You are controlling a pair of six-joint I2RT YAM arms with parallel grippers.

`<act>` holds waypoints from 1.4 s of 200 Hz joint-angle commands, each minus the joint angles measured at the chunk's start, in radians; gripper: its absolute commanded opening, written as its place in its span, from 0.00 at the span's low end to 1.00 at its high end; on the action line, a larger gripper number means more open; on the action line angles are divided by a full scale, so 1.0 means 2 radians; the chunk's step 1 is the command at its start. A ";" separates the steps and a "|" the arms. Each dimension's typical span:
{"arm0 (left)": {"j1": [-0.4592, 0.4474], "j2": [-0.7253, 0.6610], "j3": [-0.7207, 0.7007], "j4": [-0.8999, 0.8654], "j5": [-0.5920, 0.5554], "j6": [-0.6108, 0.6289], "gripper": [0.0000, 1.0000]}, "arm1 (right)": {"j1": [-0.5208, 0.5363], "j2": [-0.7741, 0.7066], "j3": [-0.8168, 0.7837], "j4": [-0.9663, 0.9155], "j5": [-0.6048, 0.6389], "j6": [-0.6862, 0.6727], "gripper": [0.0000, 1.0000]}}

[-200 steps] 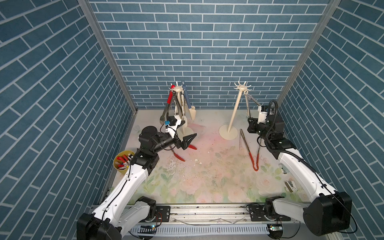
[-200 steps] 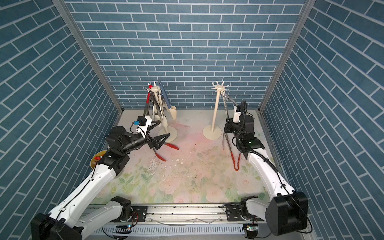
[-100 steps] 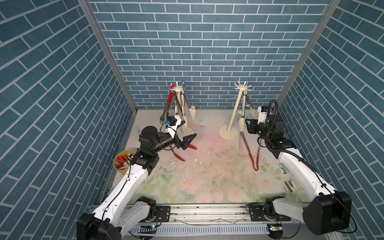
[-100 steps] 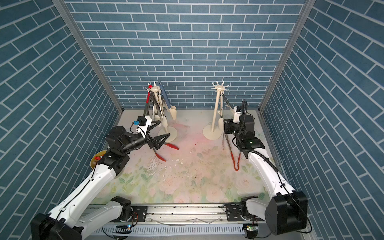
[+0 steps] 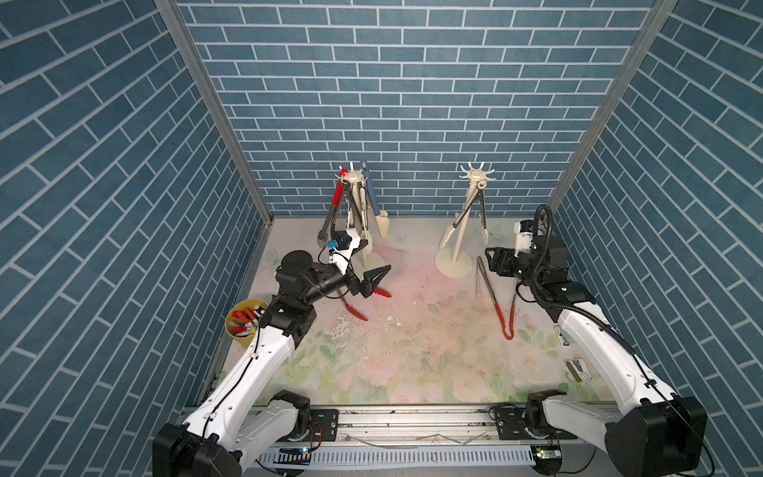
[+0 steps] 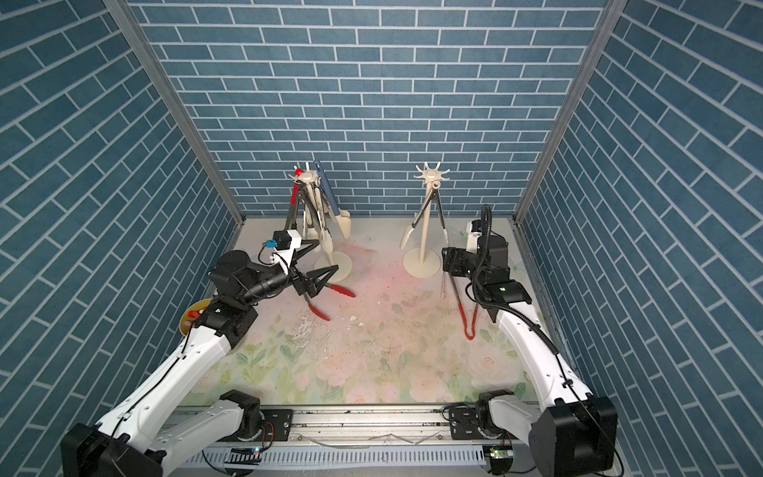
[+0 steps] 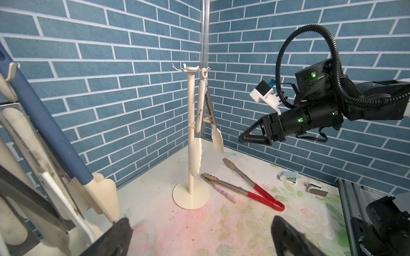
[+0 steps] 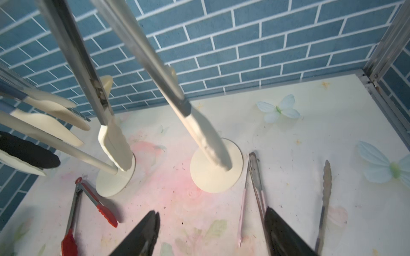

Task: Hang food tongs on kitchen utensil racks
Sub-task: Hang the food tongs on the rack, then adjust the food tongs at the center of the board.

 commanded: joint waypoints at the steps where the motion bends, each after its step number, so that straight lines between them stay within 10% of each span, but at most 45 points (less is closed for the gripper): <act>1: -0.003 -0.004 -0.002 0.002 0.001 -0.001 0.99 | -0.004 -0.009 -0.021 -0.037 0.017 -0.001 0.77; 280: -0.006 -0.006 0.000 0.000 -0.003 -0.003 0.99 | -0.015 0.219 -0.028 -0.127 0.036 0.005 0.46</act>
